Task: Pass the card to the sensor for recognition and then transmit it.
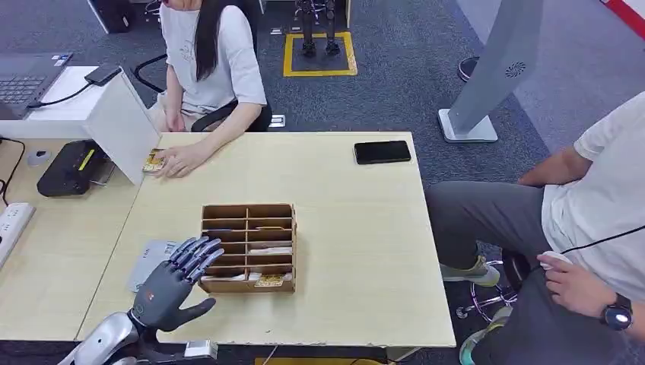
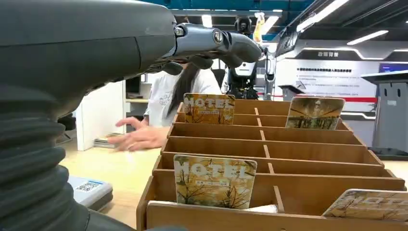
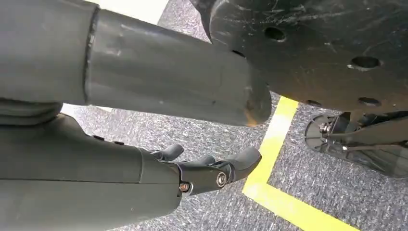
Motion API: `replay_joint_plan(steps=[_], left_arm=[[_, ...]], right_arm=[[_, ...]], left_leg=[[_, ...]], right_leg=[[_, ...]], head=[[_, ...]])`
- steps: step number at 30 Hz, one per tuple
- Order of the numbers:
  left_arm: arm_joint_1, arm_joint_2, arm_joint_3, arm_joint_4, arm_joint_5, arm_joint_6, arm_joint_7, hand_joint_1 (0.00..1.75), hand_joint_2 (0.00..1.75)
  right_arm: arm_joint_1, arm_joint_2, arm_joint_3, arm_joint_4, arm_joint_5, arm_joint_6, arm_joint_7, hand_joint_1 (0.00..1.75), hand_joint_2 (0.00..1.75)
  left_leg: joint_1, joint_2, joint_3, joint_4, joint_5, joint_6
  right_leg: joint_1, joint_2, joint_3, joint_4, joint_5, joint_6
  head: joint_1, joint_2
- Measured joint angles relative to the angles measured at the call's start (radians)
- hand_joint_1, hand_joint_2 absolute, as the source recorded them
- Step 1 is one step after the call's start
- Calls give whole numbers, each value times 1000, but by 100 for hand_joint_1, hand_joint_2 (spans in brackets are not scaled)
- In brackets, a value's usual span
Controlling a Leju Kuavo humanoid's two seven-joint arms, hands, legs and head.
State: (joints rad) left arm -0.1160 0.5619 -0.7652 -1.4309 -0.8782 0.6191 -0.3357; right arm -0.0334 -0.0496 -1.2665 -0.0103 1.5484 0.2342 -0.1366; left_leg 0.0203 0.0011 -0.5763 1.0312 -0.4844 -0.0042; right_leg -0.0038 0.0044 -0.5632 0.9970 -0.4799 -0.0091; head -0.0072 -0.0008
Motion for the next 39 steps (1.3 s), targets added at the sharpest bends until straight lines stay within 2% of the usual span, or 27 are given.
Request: replay_joint_plan(steps=[38,39], left_arm=[[-11,-24,-24,19,-1,-3,29,0,175],[-11,-25,-24,20,-1,-3,30,166,175]], right_arm=[[0,-2,20,0,0,-2,-3,0,0],[0,-2,20,0,0,-2,-3,0,0]], left_leg=[[0,0,0,0,0,0],[0,0,0,0,0,0]], right_leg=[[0,0,0,0,0,0],[0,0,0,0,0,0]], head=[[0,0],[0,0]])
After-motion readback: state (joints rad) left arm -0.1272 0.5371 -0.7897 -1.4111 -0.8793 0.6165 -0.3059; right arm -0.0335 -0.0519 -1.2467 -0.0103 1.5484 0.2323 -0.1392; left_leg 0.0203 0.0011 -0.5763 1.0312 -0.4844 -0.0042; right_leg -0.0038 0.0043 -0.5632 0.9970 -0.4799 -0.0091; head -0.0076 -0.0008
